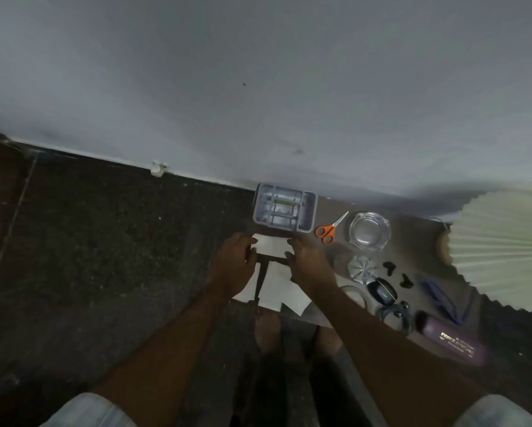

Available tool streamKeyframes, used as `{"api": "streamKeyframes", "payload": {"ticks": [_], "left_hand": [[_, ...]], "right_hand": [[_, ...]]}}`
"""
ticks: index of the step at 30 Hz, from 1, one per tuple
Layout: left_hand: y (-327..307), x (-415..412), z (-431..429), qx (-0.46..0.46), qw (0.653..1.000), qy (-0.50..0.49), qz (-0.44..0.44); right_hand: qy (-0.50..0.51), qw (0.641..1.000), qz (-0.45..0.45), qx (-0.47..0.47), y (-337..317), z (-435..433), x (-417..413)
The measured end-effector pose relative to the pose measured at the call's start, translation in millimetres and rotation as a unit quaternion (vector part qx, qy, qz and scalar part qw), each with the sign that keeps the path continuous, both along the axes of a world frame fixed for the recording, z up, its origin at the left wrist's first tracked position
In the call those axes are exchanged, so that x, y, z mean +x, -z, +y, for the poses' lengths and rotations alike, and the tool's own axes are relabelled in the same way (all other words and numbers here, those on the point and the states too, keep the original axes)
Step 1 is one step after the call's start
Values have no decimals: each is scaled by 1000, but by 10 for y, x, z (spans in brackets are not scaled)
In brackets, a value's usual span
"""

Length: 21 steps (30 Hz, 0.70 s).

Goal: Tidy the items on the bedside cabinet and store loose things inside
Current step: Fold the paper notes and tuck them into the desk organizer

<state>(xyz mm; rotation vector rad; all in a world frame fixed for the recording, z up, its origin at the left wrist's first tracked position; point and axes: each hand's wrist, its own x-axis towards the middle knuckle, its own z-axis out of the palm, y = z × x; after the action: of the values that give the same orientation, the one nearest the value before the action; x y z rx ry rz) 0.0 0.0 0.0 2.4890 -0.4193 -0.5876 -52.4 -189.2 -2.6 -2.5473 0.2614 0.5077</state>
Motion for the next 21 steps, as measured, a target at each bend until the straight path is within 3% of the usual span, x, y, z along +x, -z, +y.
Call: {"api": "streamKeyframes", "payload": {"ticks": [7, 13, 21], "left_hand": [[156, 151, -94, 12, 997, -67, 31], [264, 140, -191, -17, 978, -175, 115], [405, 184, -179, -18, 965, -219, 140]], "right_hand": [[63, 998, 23, -9, 193, 57, 55], [84, 996, 34, -23, 316, 89, 63], [99, 994, 12, -49, 430, 186, 78]]}}
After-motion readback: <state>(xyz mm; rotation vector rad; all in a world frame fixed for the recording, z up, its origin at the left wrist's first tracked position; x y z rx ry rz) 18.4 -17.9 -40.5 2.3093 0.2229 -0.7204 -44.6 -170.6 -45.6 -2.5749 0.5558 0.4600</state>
